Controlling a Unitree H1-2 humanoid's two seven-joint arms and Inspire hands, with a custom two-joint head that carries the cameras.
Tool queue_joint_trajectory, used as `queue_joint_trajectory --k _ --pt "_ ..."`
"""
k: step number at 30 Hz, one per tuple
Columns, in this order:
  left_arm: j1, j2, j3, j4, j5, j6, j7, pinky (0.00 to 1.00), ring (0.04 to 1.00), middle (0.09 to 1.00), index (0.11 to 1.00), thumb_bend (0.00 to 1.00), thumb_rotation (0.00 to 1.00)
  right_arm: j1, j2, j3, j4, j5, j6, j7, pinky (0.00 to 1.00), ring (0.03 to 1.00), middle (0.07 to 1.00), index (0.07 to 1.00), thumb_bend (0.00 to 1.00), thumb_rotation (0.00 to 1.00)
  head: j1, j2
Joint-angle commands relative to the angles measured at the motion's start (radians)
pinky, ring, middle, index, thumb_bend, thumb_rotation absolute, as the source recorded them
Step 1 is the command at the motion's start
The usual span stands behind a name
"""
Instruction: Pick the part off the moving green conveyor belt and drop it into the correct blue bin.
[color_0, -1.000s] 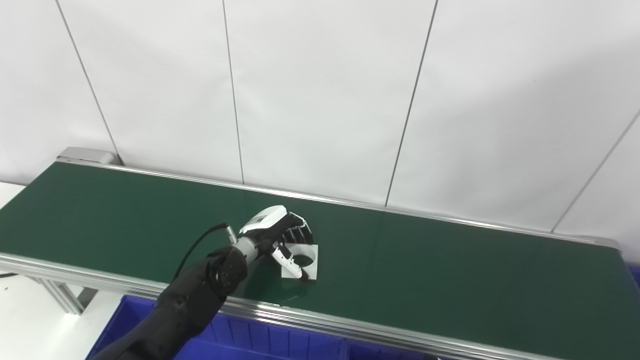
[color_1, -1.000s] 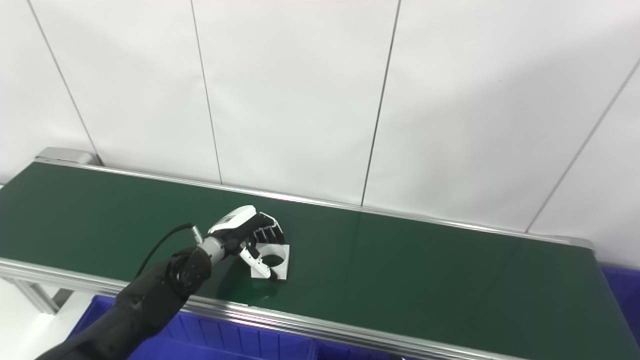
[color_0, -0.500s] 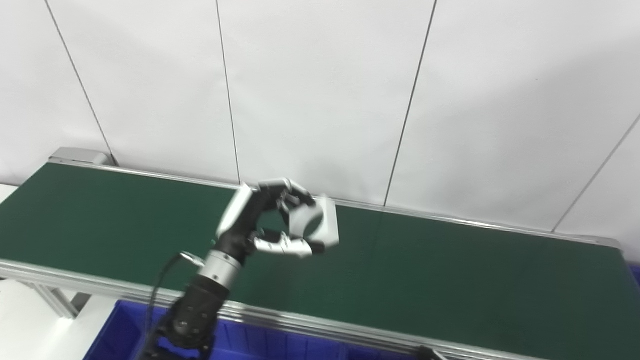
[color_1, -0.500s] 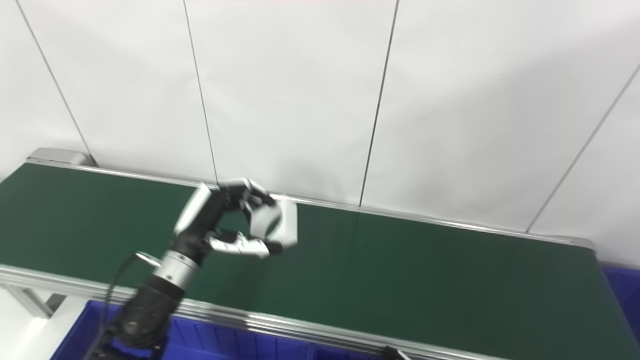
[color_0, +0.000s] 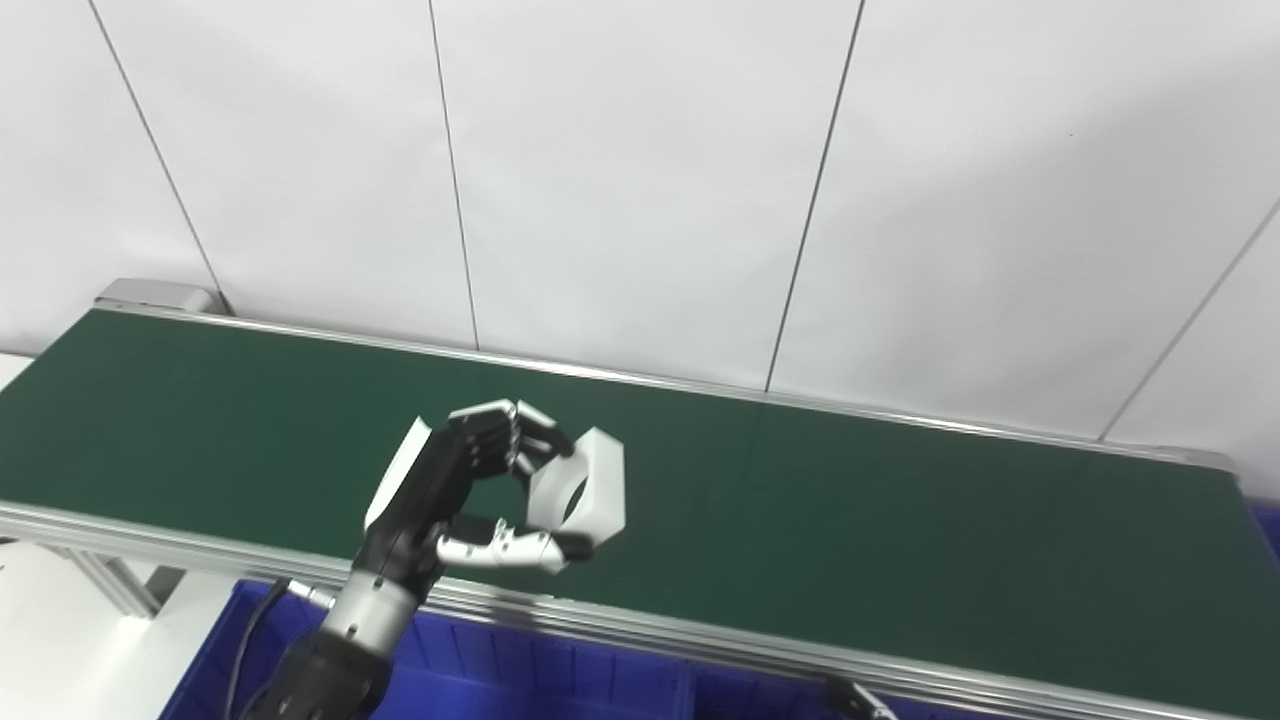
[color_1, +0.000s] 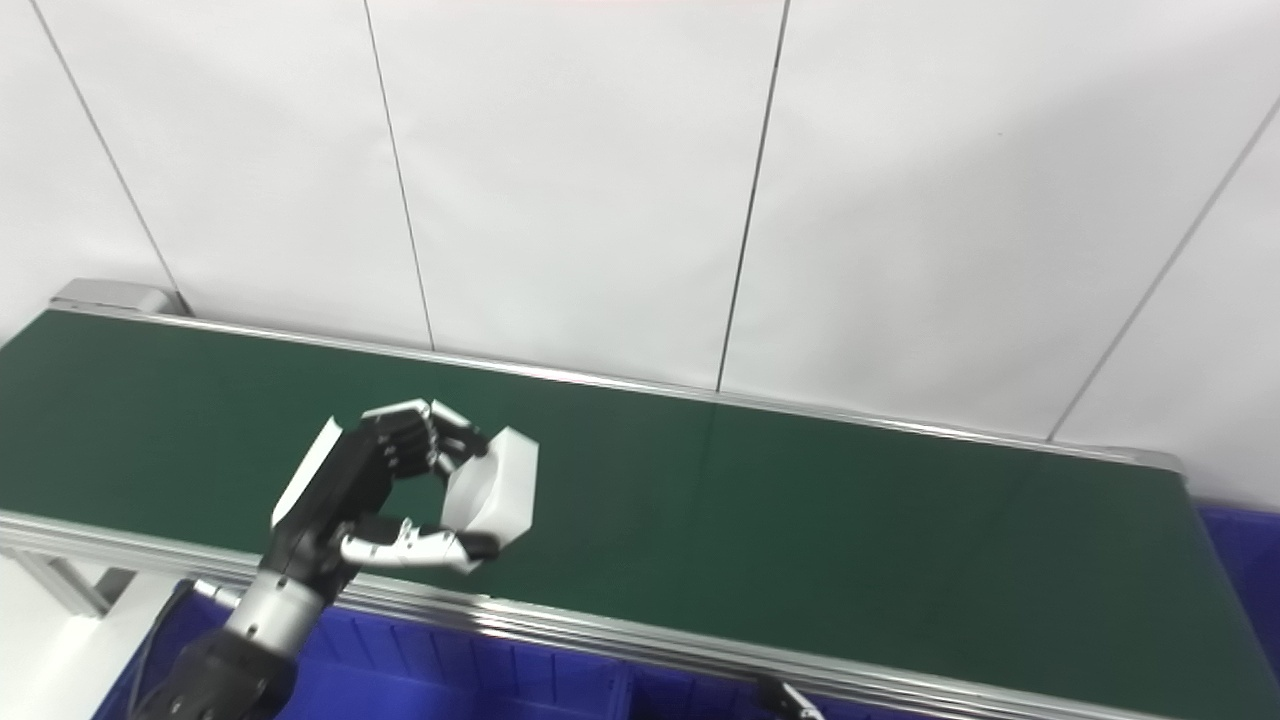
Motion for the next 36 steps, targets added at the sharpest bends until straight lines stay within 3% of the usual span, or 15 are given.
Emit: queue_joint_trajectory --k 1,10,15,18,25,31,36 --pt "0.024 0.003 0.009 -0.023 0.005 -0.056 0.006 0.32 0.449 0.508 0.508 0.47 0.00 0.001 0.001 0.002 -0.035 0.005 -0.044 0.006 0.66 0.736 0.798 0.810 0.67 0.03 0.002 0.005" --pt "0.172 -0.003 0.034 0.017 0.044 -0.095 0.028 0.31 0.439 0.508 0.523 0.47 0.00 0.010 -0.003 0.001 -0.049 0.005 -0.039 0.011 0.66 0.737 0.795 0.809 0.67 0.04 0.015 0.032" --pt "0.221 -0.016 0.041 0.108 0.059 -0.132 0.043 0.32 0.438 0.504 0.523 0.47 0.00 0.007 -0.004 0.000 -0.057 0.008 -0.041 0.020 0.64 0.725 0.788 0.797 0.67 0.01 0.020 0.054" --pt "0.227 -0.024 0.039 0.149 0.098 -0.123 0.063 0.31 0.435 0.507 0.527 0.47 0.00 0.006 -0.004 -0.002 -0.059 0.006 -0.040 0.022 0.64 0.721 0.784 0.794 0.67 0.00 0.023 0.060" --pt "0.204 -0.034 0.023 0.329 0.185 -0.191 0.112 0.36 0.449 0.490 0.489 0.48 0.00 0.008 -0.002 -0.005 -0.069 0.001 -0.030 0.028 0.63 0.717 0.781 0.792 0.67 0.01 0.023 0.075" --pt "0.173 -0.009 -0.011 0.467 0.355 -0.214 0.201 0.36 0.453 0.480 0.487 0.48 0.00 0.011 0.001 -0.010 -0.072 0.005 -0.022 0.031 0.64 0.724 0.782 0.794 0.68 0.01 0.022 0.076" --pt "0.164 0.011 -0.045 0.501 0.453 -0.181 0.228 0.33 0.470 0.537 0.504 0.47 0.00 0.013 0.002 -0.011 -0.075 0.005 -0.024 0.036 0.65 0.727 0.784 0.794 0.67 0.00 0.022 0.075"
